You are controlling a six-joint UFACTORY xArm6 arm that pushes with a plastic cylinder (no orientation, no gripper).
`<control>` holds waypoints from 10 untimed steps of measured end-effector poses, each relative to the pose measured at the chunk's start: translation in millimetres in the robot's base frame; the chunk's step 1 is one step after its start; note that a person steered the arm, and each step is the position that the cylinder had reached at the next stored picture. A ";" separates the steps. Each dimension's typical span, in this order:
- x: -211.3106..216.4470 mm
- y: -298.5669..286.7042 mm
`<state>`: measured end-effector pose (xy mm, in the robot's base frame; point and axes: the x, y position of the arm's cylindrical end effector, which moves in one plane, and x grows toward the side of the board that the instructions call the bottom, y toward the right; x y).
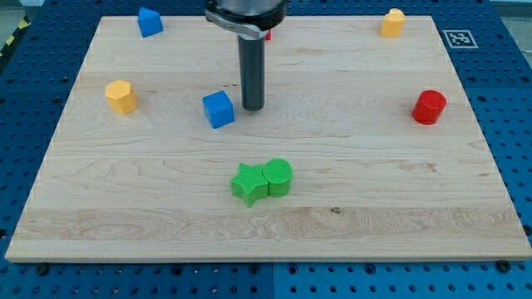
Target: Move the cube towards the bottom left
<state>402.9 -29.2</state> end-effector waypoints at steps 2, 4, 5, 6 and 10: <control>0.2 -29.6; 2.5 -58.2; 34.3 -69.4; 80.8 -84.8; 118.7 -52.0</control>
<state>521.5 -81.2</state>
